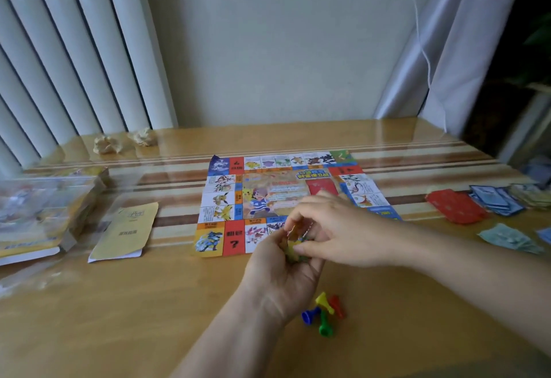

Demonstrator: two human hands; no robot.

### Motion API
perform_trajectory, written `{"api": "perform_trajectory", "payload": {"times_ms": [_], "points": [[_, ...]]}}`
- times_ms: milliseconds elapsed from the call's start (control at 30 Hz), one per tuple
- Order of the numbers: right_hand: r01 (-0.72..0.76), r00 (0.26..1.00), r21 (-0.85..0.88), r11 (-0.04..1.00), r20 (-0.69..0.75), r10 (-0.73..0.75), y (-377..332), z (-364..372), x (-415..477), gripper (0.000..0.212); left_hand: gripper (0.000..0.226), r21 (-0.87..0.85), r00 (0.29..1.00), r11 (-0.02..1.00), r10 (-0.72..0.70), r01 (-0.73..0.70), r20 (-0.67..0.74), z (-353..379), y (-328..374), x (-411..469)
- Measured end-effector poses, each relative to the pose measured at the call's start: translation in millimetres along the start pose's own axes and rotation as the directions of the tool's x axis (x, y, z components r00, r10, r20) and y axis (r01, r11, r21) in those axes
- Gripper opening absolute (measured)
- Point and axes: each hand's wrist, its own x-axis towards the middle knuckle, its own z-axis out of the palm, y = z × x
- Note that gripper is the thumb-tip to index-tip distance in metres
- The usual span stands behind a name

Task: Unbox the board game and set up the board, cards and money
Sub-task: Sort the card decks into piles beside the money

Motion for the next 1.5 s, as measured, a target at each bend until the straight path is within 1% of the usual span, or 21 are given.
{"api": "perform_trajectory", "payload": {"times_ms": [100,167,300,400,533,633,800,867,967,1033,1100,1167,1267,1333,1400,1500], "points": [[0.013,0.998,0.013,1.000,-0.054,-0.012,9,-3,1,0.031,0.053,0.024,1.000,1.000,-0.009,0.009,-0.018,6,0,5],[0.046,0.996,-0.004,0.999,-0.080,-0.046,14,-5,0,0.033,0.049,0.030,0.999,0.999,-0.011,0.012,-0.038,9,2,10],[0.110,0.987,-0.045,0.993,-0.113,-0.115,21,-10,1,0.022,0.050,0.054,0.997,0.998,0.011,-0.006,-0.081,14,3,17],[0.153,0.975,-0.043,0.987,-0.158,-0.158,23,-12,2,0.014,0.053,0.051,0.997,0.999,0.002,0.002,-0.074,18,2,17],[0.129,0.962,0.010,0.992,-0.244,-0.122,25,-12,2,0.005,0.055,0.042,0.997,0.998,-0.039,0.041,-0.060,21,1,14],[0.116,0.958,0.044,0.992,-0.270,-0.100,28,-11,4,0.003,0.052,0.028,0.996,0.997,-0.066,0.068,-0.061,21,2,14],[0.106,0.911,0.088,0.990,-0.409,-0.061,28,-18,-2,0.004,0.033,-0.077,0.995,0.997,-0.033,0.026,-0.096,18,4,21],[0.112,0.915,0.063,0.992,-0.395,-0.079,27,-17,-6,0.006,0.032,-0.056,0.994,0.998,-0.023,0.017,-0.109,16,4,24],[0.146,0.903,-0.176,0.973,-0.377,-0.204,24,-8,-9,0.009,0.038,-0.013,0.994,1.000,-0.030,0.029,-0.109,13,2,27],[0.184,0.909,-0.241,0.953,-0.328,-0.258,24,-1,-10,0.015,0.042,-0.007,0.993,1.000,-0.030,0.030,-0.116,11,0,28],[0.186,0.926,-0.232,0.955,-0.284,-0.249,24,-2,-11,0.023,0.045,-0.007,0.990,0.999,-0.041,0.041,-0.135,10,-1,28],[0.151,0.944,-0.175,0.973,-0.267,-0.195,22,-10,-13,0.027,0.044,-0.044,0.986,0.998,-0.045,0.038,-0.159,12,-1,28],[0.097,0.964,-0.082,0.992,-0.239,-0.114,20,-20,-11,0.022,0.043,-0.122,0.985,0.992,-0.046,0.026,-0.164,16,0,27],[0.056,0.979,-0.069,0.996,-0.190,-0.068,19,-20,-11,0.027,0.045,-0.134,0.986,0.990,-0.055,0.034,-0.157,17,-2,28],[0.015,0.989,-0.068,0.998,-0.148,-0.025,20,-14,-10,0.029,0.046,-0.098,0.986,0.994,-0.070,0.055,-0.154,16,-4,29],[0.000,0.989,-0.026,1.000,-0.146,-0.004,22,-10,-9,0.019,0.044,-0.036,0.989,0.997,-0.071,0.067,-0.129,15,-7,30]]}}
